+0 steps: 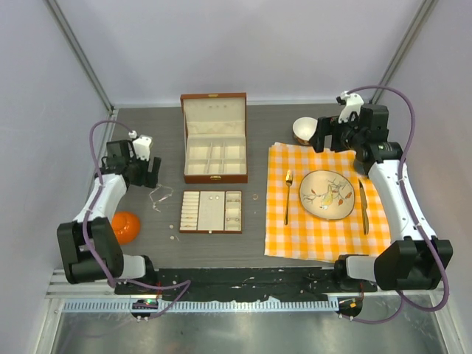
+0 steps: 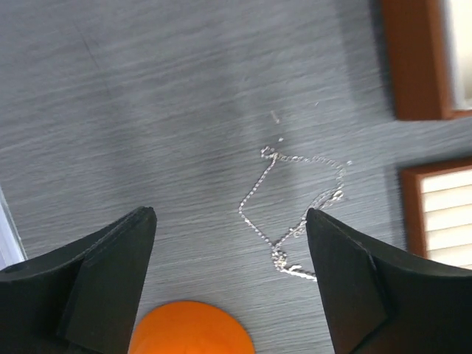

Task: Organize the mixed jewelry
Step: Pick up the jewelry from the center of the board.

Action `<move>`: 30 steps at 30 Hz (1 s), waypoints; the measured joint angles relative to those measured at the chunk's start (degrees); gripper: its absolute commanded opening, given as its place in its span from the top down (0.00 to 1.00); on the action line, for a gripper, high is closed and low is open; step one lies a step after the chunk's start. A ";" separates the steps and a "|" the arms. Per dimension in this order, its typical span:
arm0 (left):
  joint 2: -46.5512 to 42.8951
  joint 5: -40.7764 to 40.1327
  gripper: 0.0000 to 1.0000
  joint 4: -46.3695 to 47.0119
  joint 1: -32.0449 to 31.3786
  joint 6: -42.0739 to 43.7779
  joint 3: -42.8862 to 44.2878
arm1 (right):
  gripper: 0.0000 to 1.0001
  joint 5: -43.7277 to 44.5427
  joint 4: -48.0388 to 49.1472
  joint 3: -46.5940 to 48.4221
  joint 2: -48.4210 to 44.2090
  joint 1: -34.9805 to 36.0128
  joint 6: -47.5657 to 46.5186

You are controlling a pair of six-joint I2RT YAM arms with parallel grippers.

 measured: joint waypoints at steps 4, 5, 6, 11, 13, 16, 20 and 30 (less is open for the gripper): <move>5.75 0.39 0.20 -0.50 1.42 3.41 0.02 | 0.00 -0.39 -0.04 -0.87 0.74 0.00 -0.26; 6.56 0.46 0.20 -0.57 1.60 4.13 0.02 | 0.00 -0.50 -0.07 -0.96 0.98 0.00 -0.33; 7.58 0.61 0.21 -0.61 1.68 4.92 0.02 | 0.00 -0.66 -0.07 -0.98 1.20 0.00 -0.37; 10.43 1.64 0.23 -0.76 1.73 7.61 0.02 | 0.00 -1.09 -0.04 -1.07 1.57 0.00 -0.85; 11.34 2.10 0.25 -0.74 1.73 8.52 0.02 | 0.00 -1.18 -0.04 -1.07 1.57 0.00 -1.03; 12.68 2.58 0.28 -0.81 1.73 9.05 0.13 | 0.00 -1.33 -0.02 -1.07 1.57 0.00 -1.20; 14.12 3.02 0.34 -0.94 1.73 9.84 0.39 | 0.00 -1.49 -0.02 -1.09 1.57 0.00 -1.27; 17.86 3.28 0.43 -1.11 1.73 10.29 2.64 | 0.00 -1.77 -0.02 -1.42 1.57 0.00 -1.46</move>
